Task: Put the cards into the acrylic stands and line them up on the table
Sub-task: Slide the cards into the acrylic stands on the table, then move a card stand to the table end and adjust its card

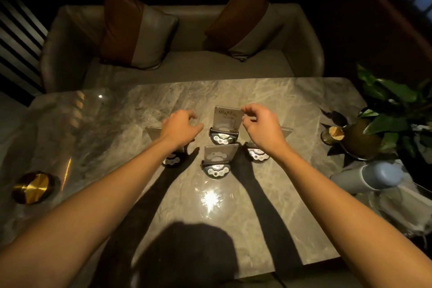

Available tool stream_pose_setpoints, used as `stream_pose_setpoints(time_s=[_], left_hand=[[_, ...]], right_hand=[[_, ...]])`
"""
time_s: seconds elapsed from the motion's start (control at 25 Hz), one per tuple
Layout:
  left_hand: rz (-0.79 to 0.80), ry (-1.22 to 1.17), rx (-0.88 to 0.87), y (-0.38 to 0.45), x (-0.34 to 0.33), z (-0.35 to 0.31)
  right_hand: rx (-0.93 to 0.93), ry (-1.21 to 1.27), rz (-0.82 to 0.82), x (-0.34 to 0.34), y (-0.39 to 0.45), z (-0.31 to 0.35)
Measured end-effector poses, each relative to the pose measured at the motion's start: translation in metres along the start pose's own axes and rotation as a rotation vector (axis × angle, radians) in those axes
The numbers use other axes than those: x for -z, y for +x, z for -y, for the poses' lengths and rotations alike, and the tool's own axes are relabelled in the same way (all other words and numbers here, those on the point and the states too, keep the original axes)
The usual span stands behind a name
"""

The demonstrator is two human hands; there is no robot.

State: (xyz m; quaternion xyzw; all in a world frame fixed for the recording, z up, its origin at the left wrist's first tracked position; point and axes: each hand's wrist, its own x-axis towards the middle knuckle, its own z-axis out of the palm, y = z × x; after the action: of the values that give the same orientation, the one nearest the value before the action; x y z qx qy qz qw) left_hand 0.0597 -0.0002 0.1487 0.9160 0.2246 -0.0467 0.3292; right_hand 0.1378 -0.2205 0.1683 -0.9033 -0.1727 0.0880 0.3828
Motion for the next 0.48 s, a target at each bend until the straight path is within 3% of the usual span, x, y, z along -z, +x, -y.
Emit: stream_pose_setpoints(time_s=[0.12, 0.24, 0.48], left_hand=[[0.049, -0.049, -0.224, 0.013, -0.018, -0.045], [0.071, 0.051, -0.311, 0.029, -0.04, -0.083], [0.097, 0.338, -0.215, 0.055, -0.072, -0.103]], right_hand=[[0.066, -0.166, 0.089, 0.021, 0.004, -0.022], [0.049, -0.258, 0.174, 0.044, 0.013, -0.046], [0.033, -0.383, 0.35, 0.07, 0.032, -0.095]])
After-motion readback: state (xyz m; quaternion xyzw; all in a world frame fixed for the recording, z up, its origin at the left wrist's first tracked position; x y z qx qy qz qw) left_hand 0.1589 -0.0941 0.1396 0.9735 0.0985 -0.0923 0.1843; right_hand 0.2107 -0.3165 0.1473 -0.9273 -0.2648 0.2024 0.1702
